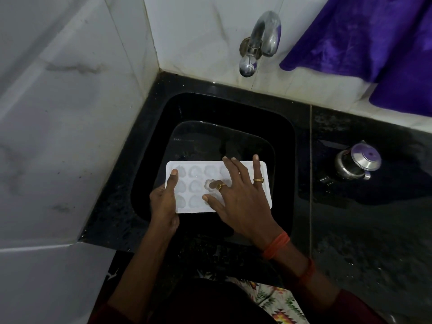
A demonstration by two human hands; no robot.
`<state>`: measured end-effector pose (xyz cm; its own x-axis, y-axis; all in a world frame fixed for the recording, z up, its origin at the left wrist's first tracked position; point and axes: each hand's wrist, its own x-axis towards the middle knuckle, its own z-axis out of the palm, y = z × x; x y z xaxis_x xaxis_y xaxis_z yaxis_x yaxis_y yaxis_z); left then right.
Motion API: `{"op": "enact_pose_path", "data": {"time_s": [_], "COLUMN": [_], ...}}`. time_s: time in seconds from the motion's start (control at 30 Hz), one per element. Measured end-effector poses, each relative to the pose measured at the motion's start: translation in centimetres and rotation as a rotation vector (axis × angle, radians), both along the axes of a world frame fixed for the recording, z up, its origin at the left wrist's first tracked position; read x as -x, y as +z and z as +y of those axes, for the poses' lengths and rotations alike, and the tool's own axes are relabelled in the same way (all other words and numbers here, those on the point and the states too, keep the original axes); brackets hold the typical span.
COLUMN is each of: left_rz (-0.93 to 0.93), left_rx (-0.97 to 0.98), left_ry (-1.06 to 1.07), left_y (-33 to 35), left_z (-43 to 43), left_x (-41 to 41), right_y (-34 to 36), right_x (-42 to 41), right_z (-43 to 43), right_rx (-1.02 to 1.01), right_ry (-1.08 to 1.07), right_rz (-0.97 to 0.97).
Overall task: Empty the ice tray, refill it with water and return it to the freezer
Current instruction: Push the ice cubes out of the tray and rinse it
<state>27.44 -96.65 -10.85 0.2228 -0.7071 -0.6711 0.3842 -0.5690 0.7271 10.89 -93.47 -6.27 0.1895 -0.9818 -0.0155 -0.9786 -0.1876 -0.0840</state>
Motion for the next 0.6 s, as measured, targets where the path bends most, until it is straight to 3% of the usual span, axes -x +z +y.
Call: {"op": "enact_pose_path", "data": {"time_s": [0.4, 0.6], "left_rz": [0.006, 0.01], "left_rx": [-0.003, 0.002], "left_ry": [-0.009, -0.013], "left_y": [0.1, 0.1], "left_z": [-0.3, -0.5], "left_x": [-0.2, -0.4], "right_y": [-0.3, 0.0], "right_x": [-0.1, -0.2], "right_z": [-0.1, -0.9], "right_rx": [-0.006, 0.102], "right_ry": [0.022, -0.014], "right_rz": [-0.006, -0.041]}}
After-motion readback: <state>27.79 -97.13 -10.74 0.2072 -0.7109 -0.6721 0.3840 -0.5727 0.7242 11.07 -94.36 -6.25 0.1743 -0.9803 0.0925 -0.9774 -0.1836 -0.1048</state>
